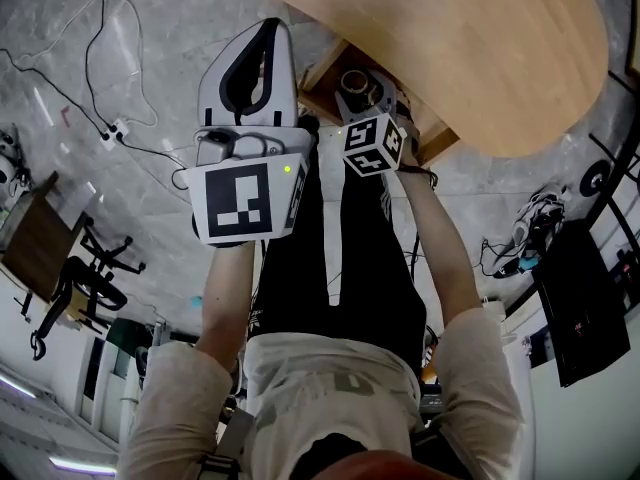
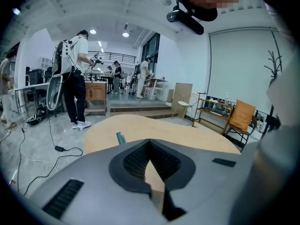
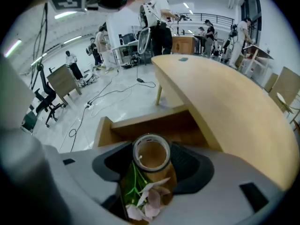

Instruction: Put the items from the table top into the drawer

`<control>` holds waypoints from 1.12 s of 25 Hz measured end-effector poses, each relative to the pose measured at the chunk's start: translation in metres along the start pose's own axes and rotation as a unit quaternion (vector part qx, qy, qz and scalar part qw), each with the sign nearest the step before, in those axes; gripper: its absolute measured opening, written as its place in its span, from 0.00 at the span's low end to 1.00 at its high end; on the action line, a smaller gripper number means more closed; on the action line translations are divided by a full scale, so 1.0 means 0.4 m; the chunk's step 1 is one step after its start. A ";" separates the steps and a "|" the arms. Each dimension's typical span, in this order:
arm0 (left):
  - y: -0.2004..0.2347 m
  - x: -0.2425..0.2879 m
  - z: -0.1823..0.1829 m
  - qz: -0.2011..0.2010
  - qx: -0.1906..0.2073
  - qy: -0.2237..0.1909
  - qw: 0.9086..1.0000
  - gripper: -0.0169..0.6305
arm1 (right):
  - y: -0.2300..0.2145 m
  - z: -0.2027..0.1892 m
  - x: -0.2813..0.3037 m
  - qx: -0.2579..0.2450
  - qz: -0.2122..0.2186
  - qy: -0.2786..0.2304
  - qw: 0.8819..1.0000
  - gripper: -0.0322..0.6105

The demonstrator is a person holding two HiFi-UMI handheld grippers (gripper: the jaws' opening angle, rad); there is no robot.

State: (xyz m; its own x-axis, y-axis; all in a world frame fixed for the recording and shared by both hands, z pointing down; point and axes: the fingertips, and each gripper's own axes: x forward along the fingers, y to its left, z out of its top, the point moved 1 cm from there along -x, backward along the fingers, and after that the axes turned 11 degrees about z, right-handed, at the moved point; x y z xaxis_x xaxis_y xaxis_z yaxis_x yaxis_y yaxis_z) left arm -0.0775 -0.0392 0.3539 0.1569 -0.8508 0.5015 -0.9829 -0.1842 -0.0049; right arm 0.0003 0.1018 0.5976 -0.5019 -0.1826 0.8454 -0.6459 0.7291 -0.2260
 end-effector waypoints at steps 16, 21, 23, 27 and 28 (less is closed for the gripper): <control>-0.002 -0.016 -0.032 -0.003 -0.008 0.007 1.000 0.04 | -0.069 -0.083 0.097 0.053 -0.066 0.054 0.995 0.47; 0.006 -0.022 -0.026 -0.003 -0.010 0.001 1.000 0.04 | -0.075 -0.083 0.085 0.078 -0.081 0.037 0.993 0.50; 0.007 -0.025 -0.029 -0.003 -0.006 0.004 1.000 0.04 | -0.076 -0.085 0.080 0.083 -0.078 0.035 0.993 0.50; 0.008 -0.032 -0.012 -0.005 -0.006 0.001 1.000 0.04 | -0.070 -0.077 0.064 0.081 -0.063 0.033 0.994 0.50; 0.008 -0.035 -0.005 -0.005 -0.006 -0.001 1.000 0.04 | -0.062 -0.069 0.057 0.078 -0.056 0.031 0.995 0.50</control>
State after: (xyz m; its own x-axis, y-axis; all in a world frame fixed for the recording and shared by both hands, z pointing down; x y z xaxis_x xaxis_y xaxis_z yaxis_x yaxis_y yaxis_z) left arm -0.0831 -0.0269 0.3485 0.1665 -0.8498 0.5001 -0.9824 -0.1867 0.0099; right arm 0.0207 0.0976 0.6360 -0.3888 -0.2129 0.8964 -0.7800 0.5939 -0.1972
